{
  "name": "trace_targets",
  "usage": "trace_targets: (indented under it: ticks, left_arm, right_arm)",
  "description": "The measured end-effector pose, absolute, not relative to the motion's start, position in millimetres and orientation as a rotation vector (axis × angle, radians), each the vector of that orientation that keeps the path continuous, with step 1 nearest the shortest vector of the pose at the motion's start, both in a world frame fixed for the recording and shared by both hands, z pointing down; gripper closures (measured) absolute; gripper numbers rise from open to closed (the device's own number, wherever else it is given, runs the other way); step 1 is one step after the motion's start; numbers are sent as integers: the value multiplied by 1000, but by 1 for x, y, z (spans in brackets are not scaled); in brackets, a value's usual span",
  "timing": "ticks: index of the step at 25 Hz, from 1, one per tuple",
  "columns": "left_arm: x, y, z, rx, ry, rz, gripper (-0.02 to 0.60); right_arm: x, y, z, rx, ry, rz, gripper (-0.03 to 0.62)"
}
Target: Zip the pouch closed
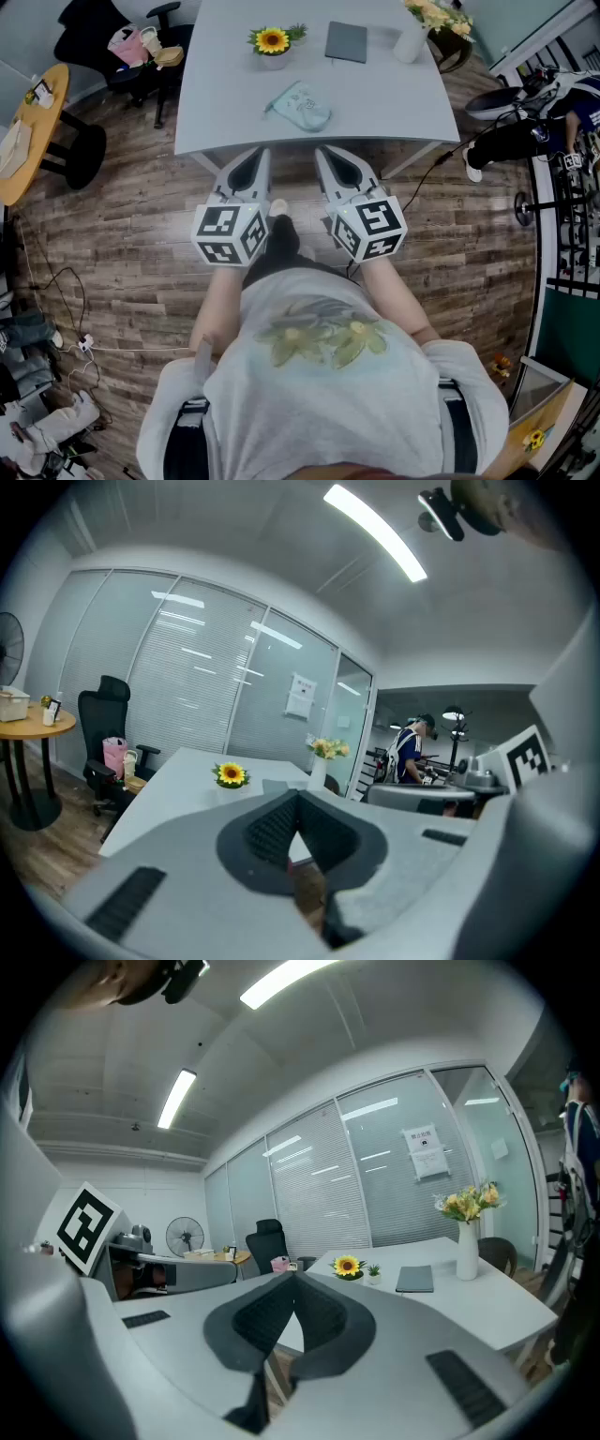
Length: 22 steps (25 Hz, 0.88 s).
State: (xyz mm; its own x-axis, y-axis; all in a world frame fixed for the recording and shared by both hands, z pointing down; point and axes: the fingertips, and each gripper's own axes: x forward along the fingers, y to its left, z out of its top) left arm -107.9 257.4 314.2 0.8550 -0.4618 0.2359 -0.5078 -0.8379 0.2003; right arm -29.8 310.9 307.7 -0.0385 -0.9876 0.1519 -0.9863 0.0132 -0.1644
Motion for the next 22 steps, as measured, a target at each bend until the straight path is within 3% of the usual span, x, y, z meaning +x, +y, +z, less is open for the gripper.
trace_targets:
  ticks: [22]
  left_arm:
    - [-55,195,349,2745,-623,408,575]
  right_arm:
    - [7,235,339,-2169,2276,-485,576]
